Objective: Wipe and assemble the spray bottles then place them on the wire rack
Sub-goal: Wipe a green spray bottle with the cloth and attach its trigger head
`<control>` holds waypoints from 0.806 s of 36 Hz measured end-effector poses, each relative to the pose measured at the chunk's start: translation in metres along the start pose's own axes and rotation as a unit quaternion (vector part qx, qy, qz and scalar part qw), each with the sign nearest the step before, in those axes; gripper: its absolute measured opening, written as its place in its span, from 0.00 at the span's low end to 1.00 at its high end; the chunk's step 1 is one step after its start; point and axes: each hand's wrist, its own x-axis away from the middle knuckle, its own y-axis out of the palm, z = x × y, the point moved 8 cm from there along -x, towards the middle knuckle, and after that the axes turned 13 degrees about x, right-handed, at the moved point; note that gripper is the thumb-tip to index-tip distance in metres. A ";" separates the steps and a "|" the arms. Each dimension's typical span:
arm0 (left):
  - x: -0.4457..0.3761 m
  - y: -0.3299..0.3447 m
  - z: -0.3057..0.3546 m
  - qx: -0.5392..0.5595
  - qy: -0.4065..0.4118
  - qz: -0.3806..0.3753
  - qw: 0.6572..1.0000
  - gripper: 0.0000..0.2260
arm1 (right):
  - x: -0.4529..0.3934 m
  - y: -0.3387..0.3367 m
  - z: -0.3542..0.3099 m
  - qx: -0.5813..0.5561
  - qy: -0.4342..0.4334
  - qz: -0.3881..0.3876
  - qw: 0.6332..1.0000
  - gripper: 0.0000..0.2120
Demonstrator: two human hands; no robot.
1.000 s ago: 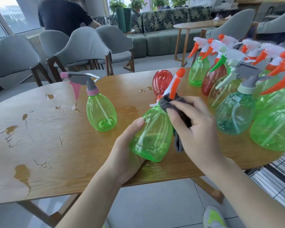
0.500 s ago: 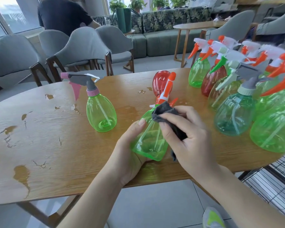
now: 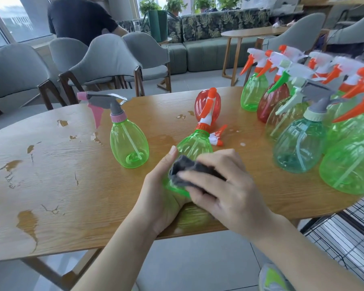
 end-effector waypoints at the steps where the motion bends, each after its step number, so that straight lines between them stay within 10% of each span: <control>1: -0.001 0.000 0.001 0.000 0.008 0.001 1.000 0.23 | -0.002 -0.001 0.007 -0.008 0.029 0.003 1.000 0.08; 9: 0.000 0.000 0.002 -0.048 0.012 0.013 0.999 0.26 | -0.001 0.002 0.058 -0.098 0.271 -0.014 0.958 0.12; 20: -0.002 0.000 0.002 -0.067 0.019 0.010 0.998 0.36 | 0.000 -0.007 0.046 -0.075 0.201 0.012 0.977 0.10; 29: 0.001 0.000 0.003 -0.036 0.028 0.014 0.999 0.23 | 0.001 -0.006 0.020 -0.081 0.151 0.004 0.985 0.08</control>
